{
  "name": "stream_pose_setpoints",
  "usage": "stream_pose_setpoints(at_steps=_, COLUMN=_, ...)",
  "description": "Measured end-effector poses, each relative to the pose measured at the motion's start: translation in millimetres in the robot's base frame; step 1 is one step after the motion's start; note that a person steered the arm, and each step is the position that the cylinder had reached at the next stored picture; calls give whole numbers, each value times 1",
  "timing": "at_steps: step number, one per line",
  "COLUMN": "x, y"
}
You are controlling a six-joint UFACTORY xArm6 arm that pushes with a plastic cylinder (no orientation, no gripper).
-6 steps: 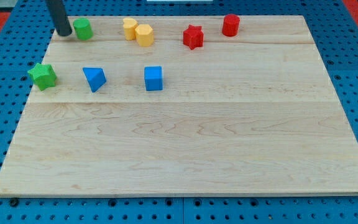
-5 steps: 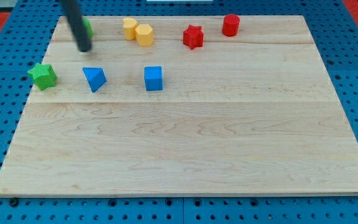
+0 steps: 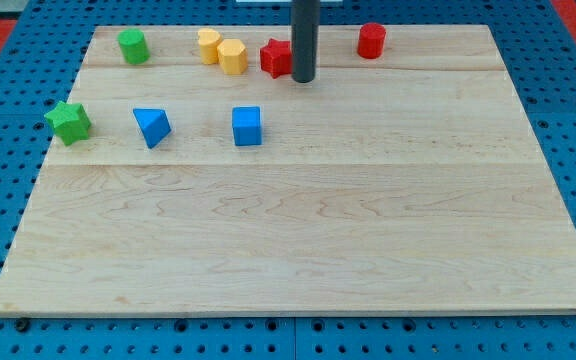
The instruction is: Move the red star to the top center
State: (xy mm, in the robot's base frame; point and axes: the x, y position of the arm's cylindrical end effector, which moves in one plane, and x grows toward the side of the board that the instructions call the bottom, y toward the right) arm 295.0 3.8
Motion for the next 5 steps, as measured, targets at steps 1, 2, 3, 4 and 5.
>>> stream_pose_setpoints(at_steps=1, x=-43, y=-30)
stream_pose_setpoints(at_steps=2, x=-43, y=-26)
stream_pose_setpoints(at_steps=3, x=-34, y=-6)
stream_pose_setpoints(at_steps=4, x=-34, y=-6)
stream_pose_setpoints(at_steps=5, x=-34, y=-6)
